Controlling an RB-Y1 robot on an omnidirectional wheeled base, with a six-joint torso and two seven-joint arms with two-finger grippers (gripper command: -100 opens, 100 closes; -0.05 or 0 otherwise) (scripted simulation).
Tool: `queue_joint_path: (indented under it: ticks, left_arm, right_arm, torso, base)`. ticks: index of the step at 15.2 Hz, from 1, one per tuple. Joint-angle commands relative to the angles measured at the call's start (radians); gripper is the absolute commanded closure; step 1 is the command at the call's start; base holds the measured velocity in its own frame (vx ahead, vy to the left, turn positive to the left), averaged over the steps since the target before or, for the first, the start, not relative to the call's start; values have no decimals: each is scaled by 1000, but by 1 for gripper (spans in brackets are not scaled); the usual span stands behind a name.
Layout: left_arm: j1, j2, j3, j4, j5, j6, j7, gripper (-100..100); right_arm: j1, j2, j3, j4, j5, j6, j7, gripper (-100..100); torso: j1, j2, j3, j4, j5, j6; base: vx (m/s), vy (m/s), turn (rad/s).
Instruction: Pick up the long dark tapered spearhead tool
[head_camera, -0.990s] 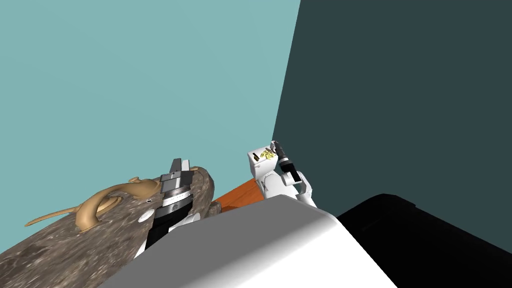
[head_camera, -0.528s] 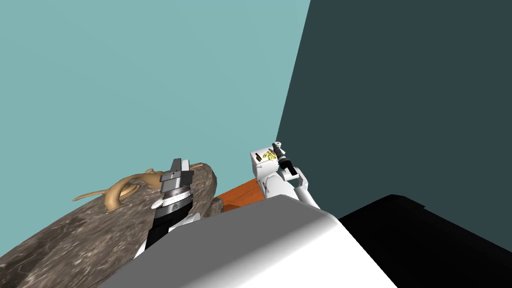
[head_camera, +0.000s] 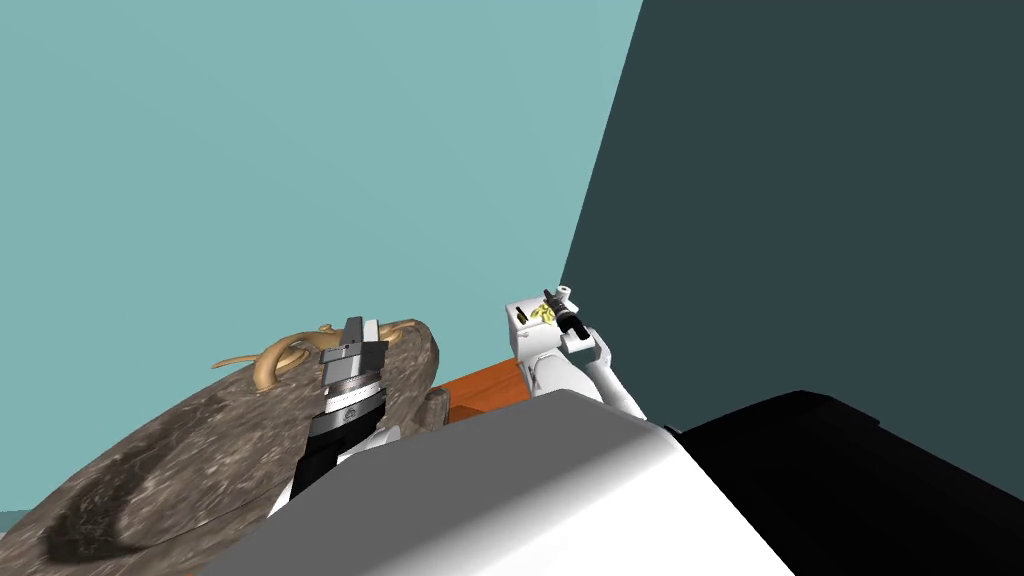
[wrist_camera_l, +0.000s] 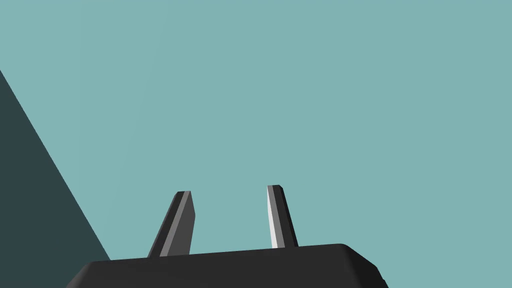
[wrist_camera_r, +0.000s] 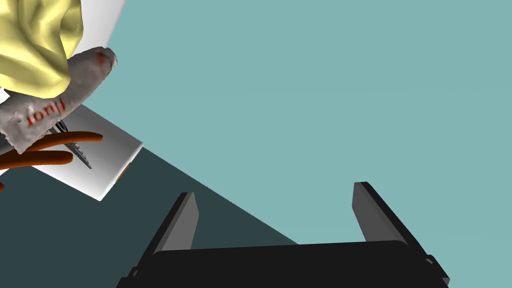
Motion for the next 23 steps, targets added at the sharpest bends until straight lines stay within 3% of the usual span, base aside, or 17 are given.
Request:
queue_joint_path:
  ticks: [1, 2, 5, 6, 9, 10, 13, 14, 17, 18, 20, 21, 23]
  left_arm:
    - [0, 0, 0, 0, 0, 0, 0, 0]
    - [0, 0, 0, 0, 0, 0, 0, 0]
    - [0, 0, 0, 0, 0, 0, 0, 0]
    - [0, 0, 0, 0, 0, 0, 0, 0]
    - [0, 0, 0, 0, 0, 0, 0, 0]
    - [0, 0, 0, 0, 0, 0, 0, 0]
    - [0, 0, 0, 0, 0, 0, 0, 0]
    - [0, 0, 0, 0, 0, 0, 0, 0]
    - [0, 0, 0, 0, 0, 0, 0, 0]
    - [0, 0, 0, 0, 0, 0, 0, 0]
    - [0, 0, 0, 0, 0, 0, 0, 0]
    - [0, 0, 0, 0, 0, 0, 0, 0]
    - [0, 0, 0, 0, 0, 0, 0, 0]
  right_arm:
    - [-19, -7, -2, 47, -2, 24, 16, -100]
    - [-61, -28, -8, 72, -7, 65, 58, -100]
    - [-68, -28, -8, 120, -7, 78, 60, -100]
    - [-116, -49, -15, 152, -12, 126, 104, -100]
    - [-118, -49, -15, 193, -12, 133, 104, -100]
    - [-164, -70, -22, 228, -17, 180, 149, -100]
    - [-169, -70, -22, 268, -17, 189, 149, -100]
    - [-215, -90, -28, 299, -22, 240, 194, -100]
    - [-221, -90, -28, 344, -22, 245, 194, -100]
    - [-268, -109, -35, 377, -28, 292, 240, -100]
    - [-273, -109, -35, 421, -28, 302, 240, -100]
    - [-318, -129, -42, 449, -33, 338, 282, -100]
    - [-326, -129, -42, 492, -33, 359, 286, -100]
  torso:
    - [0, 0, 0, 0, 0, 0]
    - [0, 0, 0, 0, 0, 1]
    - [-1, -1, 0, 0, 0, 1]
    - [0, -1, 0, 0, 0, 1]
    - [-1, 0, 0, 0, 0, 1]
    - [1, 0, 0, 0, 0, 1]
    - [0, 0, 0, 0, 0, 1]
    - [2, 0, 0, 0, 0, 1]
    - [1, 1, 1, 0, 0, 1]
    - [2, 0, 0, 0, 0, 1]
    - [1, 1, 0, 0, 0, 0]
    - [1, 1, 0, 0, 0, 1]
    - [1, 2, 1, 0, 0, 0]
  base:
    - [-12, -45, 119]
    - [-8, -47, 263]
    - [-3, -46, 113]
    - [-7, -40, 202]
    - [-10, -39, 140]
    - [-19, -16, 198]
    - [-16, -29, 140]
    - [-16, -25, 186]
    - [-29, -23, 132]
    - [-6, -35, 234]
    - [-38, -25, 169]
    - [-46, -33, 234]
    - [-49, -25, 175]
